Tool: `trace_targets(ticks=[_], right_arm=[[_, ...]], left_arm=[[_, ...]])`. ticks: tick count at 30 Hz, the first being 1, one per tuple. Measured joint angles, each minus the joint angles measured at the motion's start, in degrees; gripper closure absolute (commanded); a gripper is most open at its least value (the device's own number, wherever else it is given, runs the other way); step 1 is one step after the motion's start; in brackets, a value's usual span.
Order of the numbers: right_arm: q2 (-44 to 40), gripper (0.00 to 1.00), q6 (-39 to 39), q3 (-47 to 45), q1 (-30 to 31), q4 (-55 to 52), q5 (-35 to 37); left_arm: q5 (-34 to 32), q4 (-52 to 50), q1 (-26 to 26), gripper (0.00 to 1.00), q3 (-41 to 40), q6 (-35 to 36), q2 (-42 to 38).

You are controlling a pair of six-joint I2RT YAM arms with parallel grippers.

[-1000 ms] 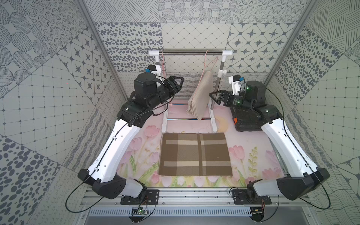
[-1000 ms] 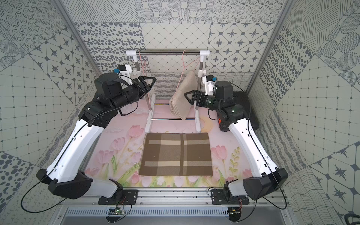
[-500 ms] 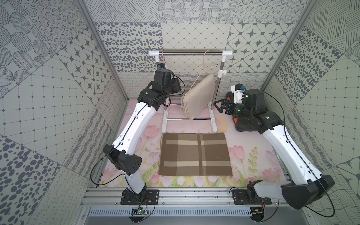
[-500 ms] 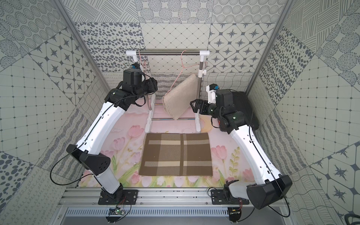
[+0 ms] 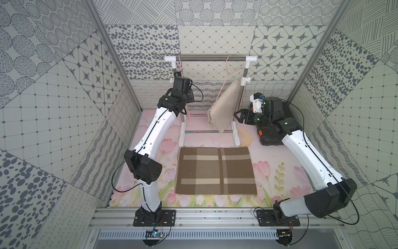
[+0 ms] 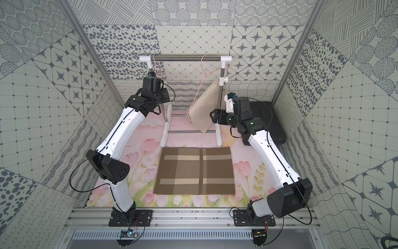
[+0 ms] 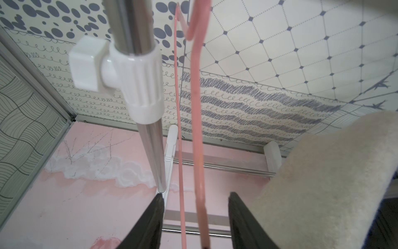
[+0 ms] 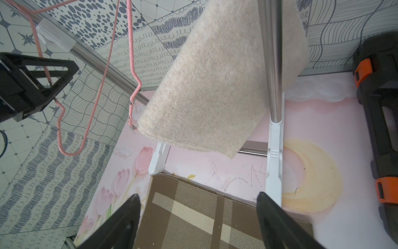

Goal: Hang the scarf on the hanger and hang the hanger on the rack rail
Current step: Pick up the hanger from the clothesline.

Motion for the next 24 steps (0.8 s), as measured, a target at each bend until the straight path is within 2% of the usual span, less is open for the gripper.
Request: trace_targets(ticks=[1,2,4,11,18,24], right_arm=[[0.00,0.35,-0.26,0.02,-0.02,0.02,0.04],[0.00,0.38,-0.33,0.04,-0.04,0.07,0.07],[0.02,0.41,-0.55,0.04,-0.07,0.13,0.13],[0.66,0.42,-0.55,0.04,-0.07,0.26,-0.11],[0.55,0.42,-0.37,-0.68,-0.07,1.46,-0.17],[-0.96,0.42,-0.35,-3.19,-0.11,1.95,-0.17]], left_arm=[[-0.09,0.35,0.09,0.99,-0.13,0.24,0.07],[-0.09,0.85,0.15,1.00,-0.42,0.57,0.04],[-0.17,2.14,0.17,1.00,-1.22,1.09,-0.26],[-1.77,5.88,-0.74,1.00,-6.03,2.82,-3.80],[-3.13,12.87,-3.04,1.00,-13.29,6.69,-10.88],[-2.12,16.59,-4.04,1.00,-18.78,7.26,-17.73]])
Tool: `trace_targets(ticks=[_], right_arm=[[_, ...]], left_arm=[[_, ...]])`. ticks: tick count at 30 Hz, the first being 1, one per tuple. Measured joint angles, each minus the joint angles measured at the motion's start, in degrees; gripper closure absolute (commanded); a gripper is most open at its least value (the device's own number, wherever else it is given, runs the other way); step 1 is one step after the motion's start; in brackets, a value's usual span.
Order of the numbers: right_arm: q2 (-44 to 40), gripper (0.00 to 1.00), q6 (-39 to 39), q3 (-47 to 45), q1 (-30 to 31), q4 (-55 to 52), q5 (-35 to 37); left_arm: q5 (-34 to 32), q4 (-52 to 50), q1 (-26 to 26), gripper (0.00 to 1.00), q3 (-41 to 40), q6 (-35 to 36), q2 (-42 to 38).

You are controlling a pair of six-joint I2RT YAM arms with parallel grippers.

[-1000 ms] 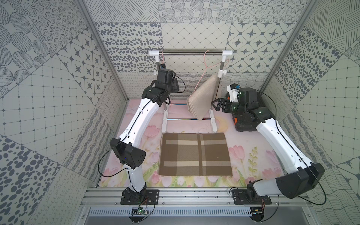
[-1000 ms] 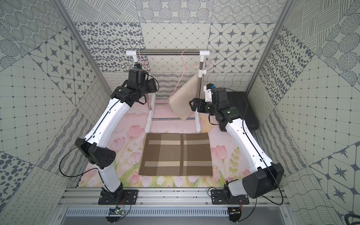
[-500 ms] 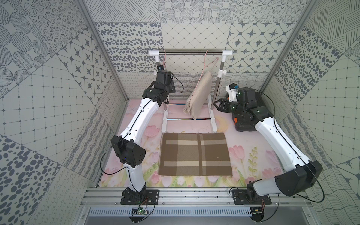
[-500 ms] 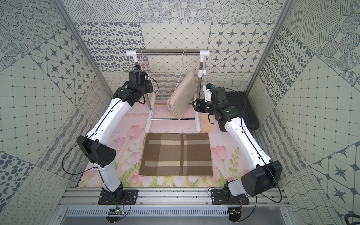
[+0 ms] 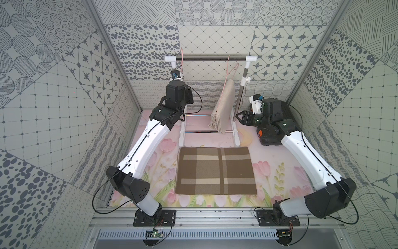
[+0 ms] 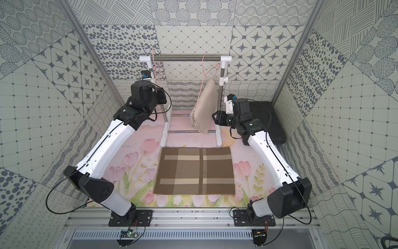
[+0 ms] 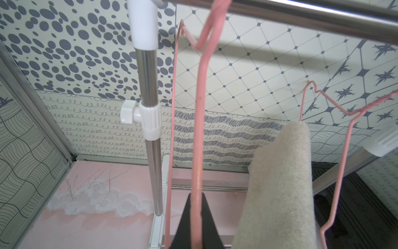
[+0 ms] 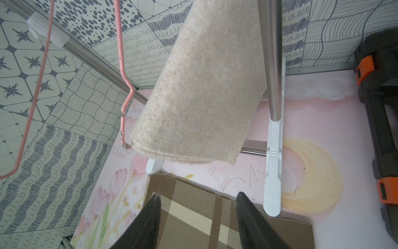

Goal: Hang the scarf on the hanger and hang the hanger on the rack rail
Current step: Pick up the hanger from the clothesline, then hang the scarf on the hanger.

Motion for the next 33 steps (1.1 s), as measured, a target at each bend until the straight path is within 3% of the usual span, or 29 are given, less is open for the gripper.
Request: trace_targets(ticks=[6,9,16,21,25,29,33], right_arm=[[-4.02,0.31,0.02,-3.23,0.00,-0.13,-0.13],[-6.36,0.05,0.04,-5.75,-0.09,-0.46,-0.74],[-10.60,0.03,3.76,-16.94,-2.99,-1.20,-6.01],[-11.15,0.03,6.75,-29.55,-9.33,-1.66,-11.45],[-12.02,0.03,7.13,-38.29,-9.90,-1.97,-11.50],[-11.93,0.03,7.32,-43.78,-9.90,-0.92,-11.08],[-9.60,0.03,7.08,-46.82,-9.90,1.36,-8.68]], left_arm=[[4.85,1.11,-0.04,1.00,-8.11,-4.20,-9.29],[8.20,1.73,-0.04,1.00,-14.08,-8.26,-15.17],[14.12,6.69,-2.73,1.00,-35.91,-22.58,-31.01],[13.03,10.75,-11.34,1.00,-55.89,-34.36,-40.37],[8.59,15.19,-21.03,1.00,-69.51,-42.27,-43.56],[3.32,22.84,-29.07,1.00,-79.08,-48.22,-40.33],[-0.83,33.24,-34.56,1.00,-84.67,-52.81,-31.26]])
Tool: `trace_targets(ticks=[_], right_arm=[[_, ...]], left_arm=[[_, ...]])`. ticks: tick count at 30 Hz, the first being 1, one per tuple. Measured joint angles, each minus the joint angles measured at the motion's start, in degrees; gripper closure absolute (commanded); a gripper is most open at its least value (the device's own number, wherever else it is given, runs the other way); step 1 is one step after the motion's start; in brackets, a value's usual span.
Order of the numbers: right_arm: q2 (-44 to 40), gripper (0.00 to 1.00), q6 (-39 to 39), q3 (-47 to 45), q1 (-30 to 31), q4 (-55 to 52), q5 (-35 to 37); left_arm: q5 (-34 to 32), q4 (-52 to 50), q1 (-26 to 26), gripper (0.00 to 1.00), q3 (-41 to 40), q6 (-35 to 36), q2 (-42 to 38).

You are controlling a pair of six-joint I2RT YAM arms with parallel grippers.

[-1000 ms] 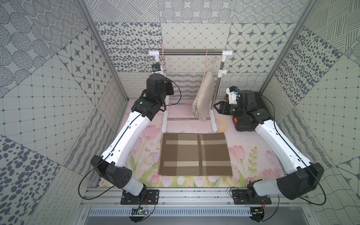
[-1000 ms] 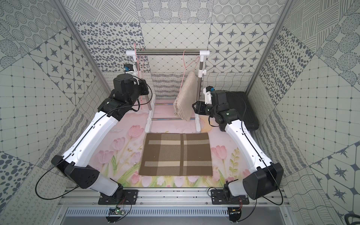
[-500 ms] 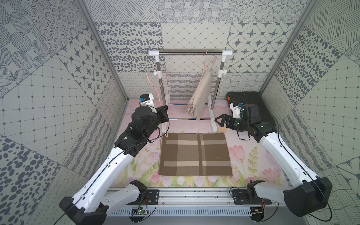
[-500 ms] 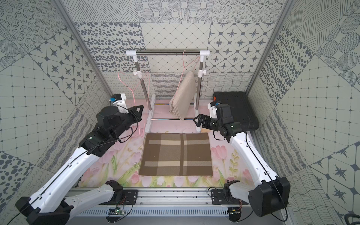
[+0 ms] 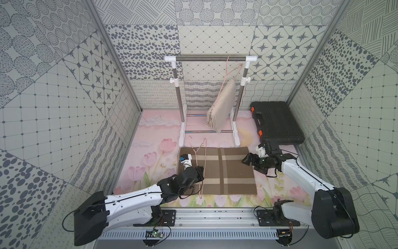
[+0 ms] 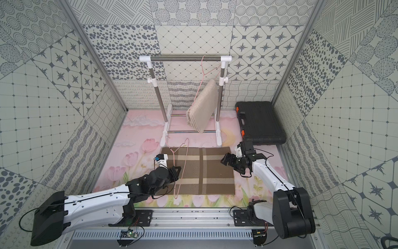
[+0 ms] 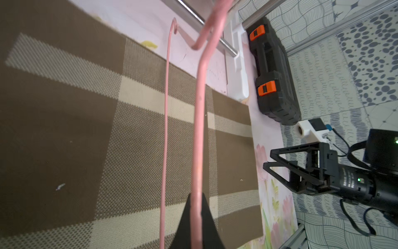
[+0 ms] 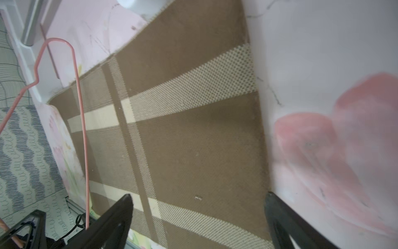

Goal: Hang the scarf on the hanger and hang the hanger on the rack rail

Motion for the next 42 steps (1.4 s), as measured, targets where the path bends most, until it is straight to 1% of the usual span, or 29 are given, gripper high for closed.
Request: trace_targets(ticks=[4,9,11,14,16,17,20,21,22,23,26,28,31,35,38,40,42], right_arm=[[3.85,0.06,-0.57,-1.73,0.00,2.99,2.10],[5.75,0.16,-1.14,-1.75,0.72,7.06,2.34],[6.82,0.20,-1.51,-1.31,1.44,7.96,2.40],[8.09,0.24,-1.95,-0.48,2.86,8.63,2.95],[8.24,0.37,-2.12,-0.48,3.50,8.87,3.37],[8.39,0.46,-2.29,-0.48,3.80,8.94,3.43],[9.33,0.70,-2.69,-0.57,5.05,8.70,3.48],[9.51,0.81,-2.71,-0.59,5.62,8.63,3.45],[9.57,0.97,-2.78,-0.59,6.38,8.44,3.54],[9.62,1.00,-2.75,-0.57,7.39,7.98,3.61],[9.05,1.00,-2.08,0.74,11.34,5.68,4.26],[8.35,1.00,-1.70,3.48,14.64,3.45,4.35],[7.76,1.00,-0.57,10.36,19.98,0.50,4.00],[9.18,1.00,1.53,21.38,26.43,0.83,1.95],[14.03,1.00,3.72,28.15,29.68,5.46,-0.52],[20.39,1.00,5.88,32.11,32.15,10.95,-2.38],[25.97,1.00,7.28,33.55,33.97,14.84,-2.97]], left_arm=[[-4.33,12.94,-3.91,1.00,-2.75,-3.69,11.72],[-10.80,26.12,-9.88,1.00,-4.22,-9.11,23.41],[-12.66,28.96,-11.93,1.00,-4.50,-11.19,26.03],[-14.88,31.98,-13.64,1.00,-5.18,-13.86,28.00],[-16.24,32.48,-14.23,1.00,-5.49,-15.39,27.98],[-16.79,32.33,-14.47,1.00,-5.51,-16.11,27.65],[-18.49,30.53,-14.93,1.00,-5.14,-17.88,25.38],[-19.10,29.79,-15.02,1.00,-4.90,-18.34,24.52],[-19.67,29.20,-15.04,1.00,-4.72,-18.80,23.74],[-20.13,28.72,-15.06,1.00,-4.66,-19.26,23.19],[-21.66,26.80,-15.10,1.00,-4.52,-20.61,21.84],[-22.49,25.62,-15.17,1.00,-4.39,-21.20,21.27],[-23.21,23.96,-15.26,1.00,-4.09,-21.77,20.59],[-23.71,22.18,-15.30,1.00,-3.91,-22.62,20.06],[-23.74,21.07,-15.34,1.00,-3.91,-22.80,19.69],[-23.74,20.41,-15.41,1.00,-3.91,-22.80,19.54],[-23.71,19.87,-15.45,1.00,-3.91,-22.77,19.41]])
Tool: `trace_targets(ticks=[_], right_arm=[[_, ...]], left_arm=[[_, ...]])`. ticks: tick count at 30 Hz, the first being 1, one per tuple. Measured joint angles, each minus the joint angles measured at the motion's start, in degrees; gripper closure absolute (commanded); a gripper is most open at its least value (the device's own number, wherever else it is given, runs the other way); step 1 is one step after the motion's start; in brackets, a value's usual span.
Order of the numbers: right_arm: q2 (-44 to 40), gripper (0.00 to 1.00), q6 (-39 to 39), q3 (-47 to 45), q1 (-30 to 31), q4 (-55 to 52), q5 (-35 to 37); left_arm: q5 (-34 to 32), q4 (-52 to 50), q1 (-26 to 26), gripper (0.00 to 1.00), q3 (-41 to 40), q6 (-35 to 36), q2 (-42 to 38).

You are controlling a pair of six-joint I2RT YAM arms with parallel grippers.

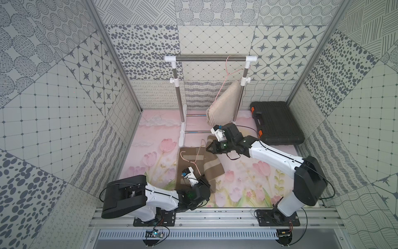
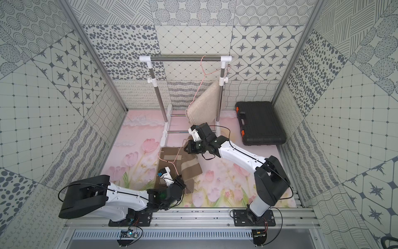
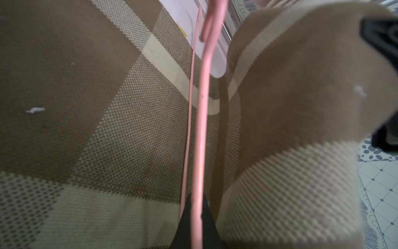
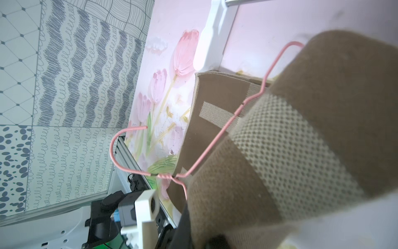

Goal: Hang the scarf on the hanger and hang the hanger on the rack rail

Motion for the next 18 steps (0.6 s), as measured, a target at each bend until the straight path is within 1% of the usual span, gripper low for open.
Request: trace_targets(ticks=[3,5,9,14,15,16,17,18], right_arm=[[6.78,1.00,2.47,-0.94,1.90,5.57,-1.05],[9.81,1.00,4.31,-3.72,2.78,9.81,-1.84],[12.33,1.00,7.39,-9.55,3.63,15.85,-3.56],[15.10,1.00,9.35,-10.08,4.46,22.75,-4.76],[15.91,0.95,9.51,-9.75,4.61,23.52,-5.16],[16.59,0.72,9.49,-9.18,4.72,23.85,-5.60],[16.96,0.53,9.46,-8.52,4.74,23.45,-5.97],[17.00,0.40,9.11,-7.93,4.72,23.04,-6.25]], left_arm=[[0.15,-0.79,-0.11,1.00,0.00,0.07,-0.39],[0.26,-1.44,-0.17,1.00,0.00,0.22,-1.01],[0.46,-3.41,-0.20,1.00,0.24,0.85,-3.17],[0.72,-6.08,-0.20,1.00,0.92,2.21,-5.51],[0.81,-6.71,-0.20,1.00,1.20,2.64,-5.97],[0.85,-7.15,-0.20,1.00,1.46,2.89,-6.29],[0.92,-7.65,-0.20,1.00,1.79,3.23,-6.69],[1.09,-8.15,-0.20,1.00,2.01,3.54,-6.99]])
